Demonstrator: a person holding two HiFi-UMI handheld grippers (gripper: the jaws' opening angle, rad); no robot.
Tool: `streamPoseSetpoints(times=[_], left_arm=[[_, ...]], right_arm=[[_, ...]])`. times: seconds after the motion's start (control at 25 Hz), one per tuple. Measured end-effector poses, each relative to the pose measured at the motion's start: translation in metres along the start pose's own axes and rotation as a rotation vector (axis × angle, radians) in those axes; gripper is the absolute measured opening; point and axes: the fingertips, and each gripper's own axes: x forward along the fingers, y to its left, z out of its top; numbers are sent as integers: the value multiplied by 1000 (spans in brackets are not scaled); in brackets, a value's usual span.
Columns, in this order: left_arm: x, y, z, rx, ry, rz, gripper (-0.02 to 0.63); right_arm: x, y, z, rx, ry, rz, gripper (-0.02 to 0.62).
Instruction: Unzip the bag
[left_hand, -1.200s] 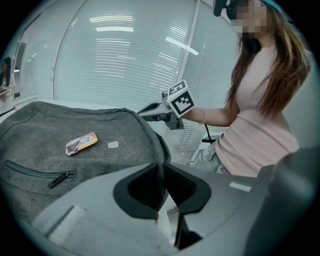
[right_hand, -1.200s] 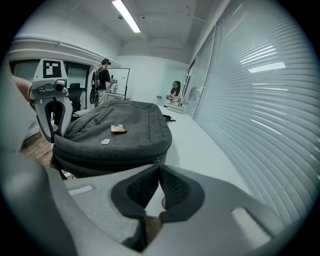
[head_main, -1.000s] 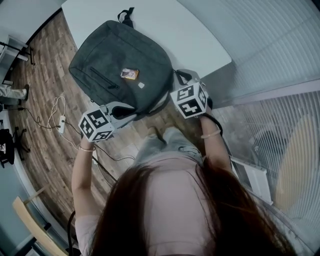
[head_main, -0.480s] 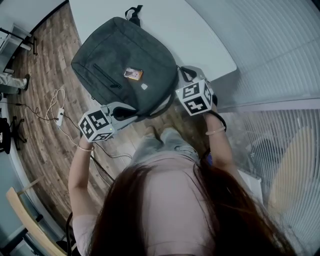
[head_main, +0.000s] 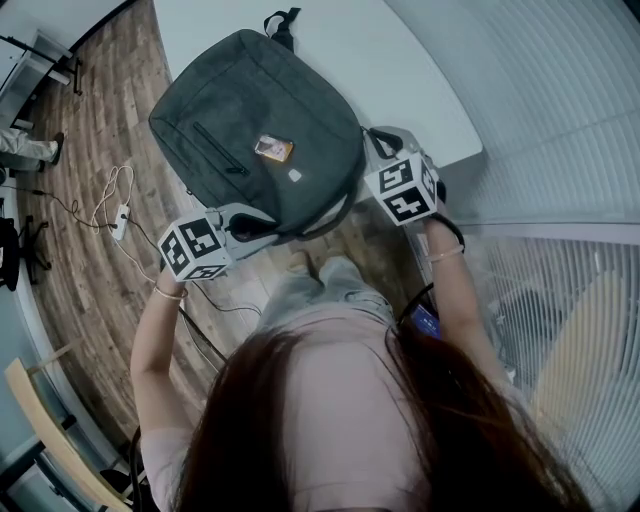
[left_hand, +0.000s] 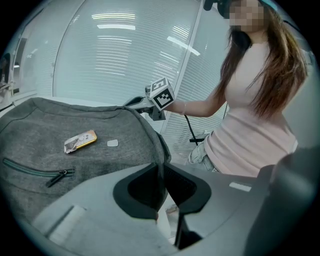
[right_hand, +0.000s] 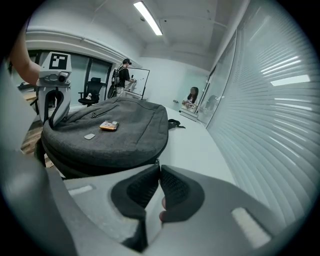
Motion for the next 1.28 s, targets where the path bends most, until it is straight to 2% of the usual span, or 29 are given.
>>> streamPoseSetpoints(times=[0.28, 1.28], left_arm=[[2, 0, -2, -14, 10, -12, 57], [1, 0, 0, -36, 31, -39, 57]], right_arm=[[10, -5, 3, -71, -4, 44, 15], [48, -22, 27, -204, -8, 126, 17]])
